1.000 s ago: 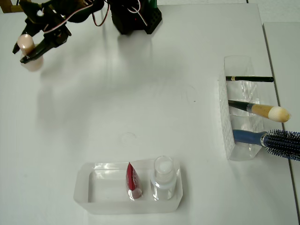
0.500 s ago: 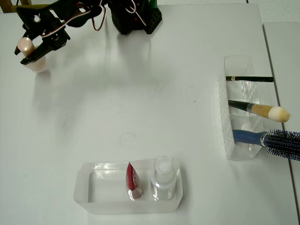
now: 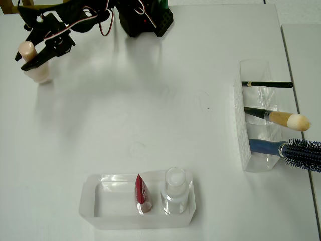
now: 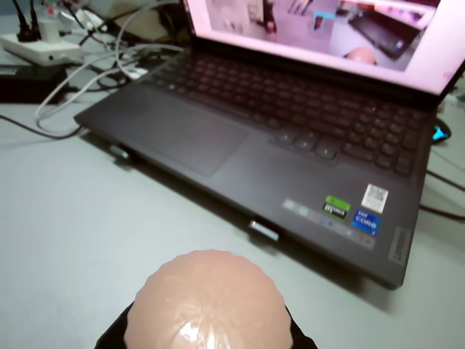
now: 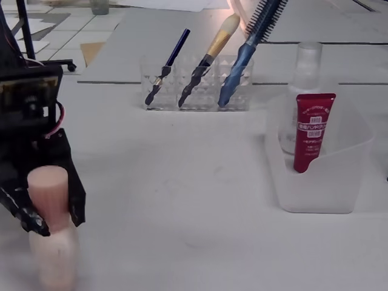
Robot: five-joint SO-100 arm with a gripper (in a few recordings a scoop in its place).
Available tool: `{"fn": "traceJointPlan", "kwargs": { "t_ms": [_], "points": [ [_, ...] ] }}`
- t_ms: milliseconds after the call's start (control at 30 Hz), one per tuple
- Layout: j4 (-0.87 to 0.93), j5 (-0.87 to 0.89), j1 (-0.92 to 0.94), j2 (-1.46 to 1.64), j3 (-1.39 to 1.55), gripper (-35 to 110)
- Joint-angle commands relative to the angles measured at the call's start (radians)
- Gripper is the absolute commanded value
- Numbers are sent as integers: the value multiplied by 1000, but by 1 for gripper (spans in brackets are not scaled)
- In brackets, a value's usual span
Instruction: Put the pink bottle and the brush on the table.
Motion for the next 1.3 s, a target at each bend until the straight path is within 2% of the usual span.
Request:
{"fn": "traceJointPlan", "kwargs": {
  "t_ms": [0, 400, 833, 1267],
  "points": [
    [-63, -28, 12, 5, 0, 0],
    [-170, -91, 12, -77, 57, 0],
    [-399, -91, 18, -272, 49, 0],
    [-357, -84, 20, -302, 72, 0]
  ]
}}
